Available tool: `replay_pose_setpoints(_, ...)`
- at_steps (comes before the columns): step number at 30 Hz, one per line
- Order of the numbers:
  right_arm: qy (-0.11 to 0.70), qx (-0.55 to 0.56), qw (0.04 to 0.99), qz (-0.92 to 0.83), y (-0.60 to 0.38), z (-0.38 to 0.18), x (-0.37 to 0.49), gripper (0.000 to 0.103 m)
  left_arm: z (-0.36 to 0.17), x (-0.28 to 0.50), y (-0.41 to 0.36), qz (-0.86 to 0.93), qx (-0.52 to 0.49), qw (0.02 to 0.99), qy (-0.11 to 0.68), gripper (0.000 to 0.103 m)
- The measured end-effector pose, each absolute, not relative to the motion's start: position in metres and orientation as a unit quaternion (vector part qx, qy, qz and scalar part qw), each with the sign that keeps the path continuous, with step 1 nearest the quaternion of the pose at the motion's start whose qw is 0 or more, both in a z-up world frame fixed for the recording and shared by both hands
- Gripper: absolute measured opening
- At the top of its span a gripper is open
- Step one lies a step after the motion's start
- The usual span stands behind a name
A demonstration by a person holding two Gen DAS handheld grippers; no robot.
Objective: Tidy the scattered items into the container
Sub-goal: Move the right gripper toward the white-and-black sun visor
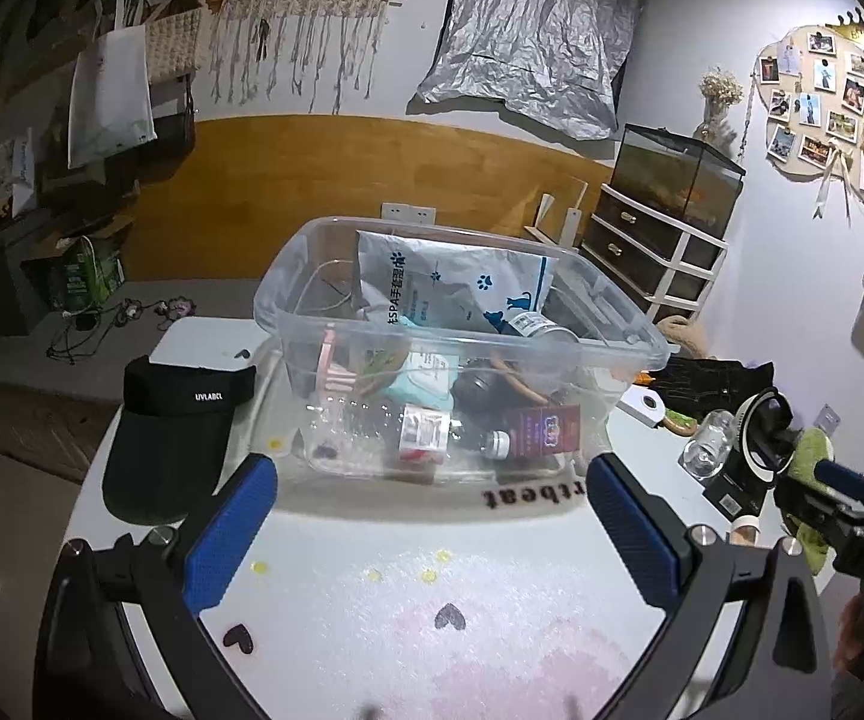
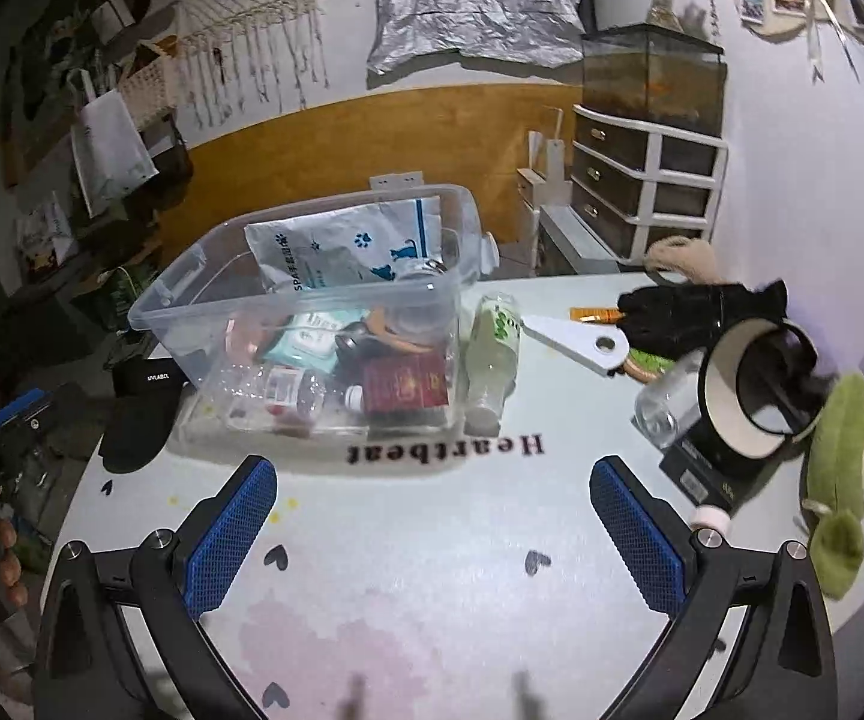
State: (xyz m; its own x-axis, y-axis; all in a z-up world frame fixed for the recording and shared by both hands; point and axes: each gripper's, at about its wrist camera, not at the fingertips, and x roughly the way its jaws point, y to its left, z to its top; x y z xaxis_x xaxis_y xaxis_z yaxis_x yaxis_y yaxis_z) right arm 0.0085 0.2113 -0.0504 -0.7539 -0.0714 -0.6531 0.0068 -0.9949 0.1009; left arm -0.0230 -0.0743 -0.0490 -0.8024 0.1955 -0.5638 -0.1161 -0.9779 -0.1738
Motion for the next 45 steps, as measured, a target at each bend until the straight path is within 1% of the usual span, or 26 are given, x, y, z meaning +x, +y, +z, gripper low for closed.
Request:
replay_pose_setpoints(8,-0.04,0.353,0.015,-0.935,0.213,-0.047,0.013,0.103,-0.054,-0.024,-0.066,0.944,-0.311,0.084,-0.062,0.103)
replay_pose_setpoints(19,-0.028,0.356,0.025,-0.934,0.236,-0.041,0.002,0.103,-0.054,-0.014,-0.034,0.946,-0.313,0.073,-0.048,0.103)
replay_pose_setpoints(29,-0.044,0.366,0.043,-0.929,0.27,-0.041,-0.005,0.103,-0.055,-0.009,-0.003,0.946,-0.317,0.063,-0.039,0.103)
replay_pose_setpoints(38,-0.041,0.39,0.038,-0.919,0.307,-0.059,0.002,0.103,-0.068,-0.009,0.04,0.936,-0.336,0.099,-0.029,0.103)
replay_pose_setpoints(45,-0.054,0.419,0.008,-0.906,0.353,-0.08,0.012,0.103,-0.087,-0.017,0.09,0.924,-0.359,0.133,-0.009,0.103)
